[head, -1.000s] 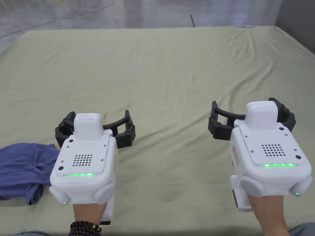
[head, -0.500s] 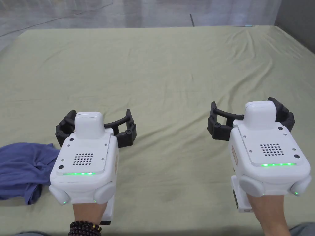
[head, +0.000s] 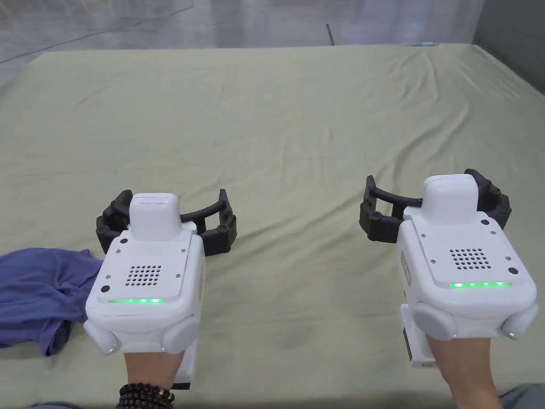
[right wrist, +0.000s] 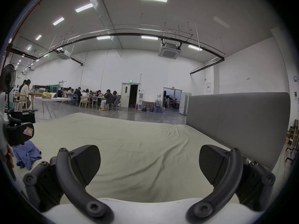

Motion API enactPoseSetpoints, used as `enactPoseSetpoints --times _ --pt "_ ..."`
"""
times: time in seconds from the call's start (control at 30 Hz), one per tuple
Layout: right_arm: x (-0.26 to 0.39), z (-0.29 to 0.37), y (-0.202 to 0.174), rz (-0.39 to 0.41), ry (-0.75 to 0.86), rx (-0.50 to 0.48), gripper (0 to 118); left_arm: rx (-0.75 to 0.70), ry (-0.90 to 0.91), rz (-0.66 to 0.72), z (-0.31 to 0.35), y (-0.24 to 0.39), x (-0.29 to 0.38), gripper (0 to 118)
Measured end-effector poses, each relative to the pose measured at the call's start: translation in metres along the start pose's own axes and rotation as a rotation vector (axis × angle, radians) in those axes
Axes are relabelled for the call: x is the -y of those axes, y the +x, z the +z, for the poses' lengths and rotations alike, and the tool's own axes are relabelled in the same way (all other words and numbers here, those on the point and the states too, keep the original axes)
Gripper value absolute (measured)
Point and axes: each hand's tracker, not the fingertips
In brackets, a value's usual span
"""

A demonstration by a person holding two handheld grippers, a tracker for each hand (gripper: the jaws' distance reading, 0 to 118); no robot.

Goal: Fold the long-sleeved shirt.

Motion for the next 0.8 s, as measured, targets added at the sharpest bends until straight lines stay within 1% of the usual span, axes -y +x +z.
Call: enactPoseSetpoints --times 0.07,0.17,0.27,0.8 --pt "0.0003 -0.0004 0.001 -0.01 0.009 -0.008 118 0.003 -0.001 -0.004 -0.0003 0.0004 -0.0003 118" --pt "-0.0004 0.0 0.0001 -0.001 0.023 -0.002 118 0.004 0.0 -0.009 -0.0004 0.0011 -0.0011 118" --pt "-0.0013 -0.0008 -0.0006 0.008 0.013 -0.004 118 0.006 -0.001 -0.012 -0.0009 0.0014 -0.0021 118" --pt "-0.0006 -0.0037 0.0017 0.001 -0.001 0.005 118 0.009 0.003 -0.016 -0.0034 0.0032 -0.0044 118"
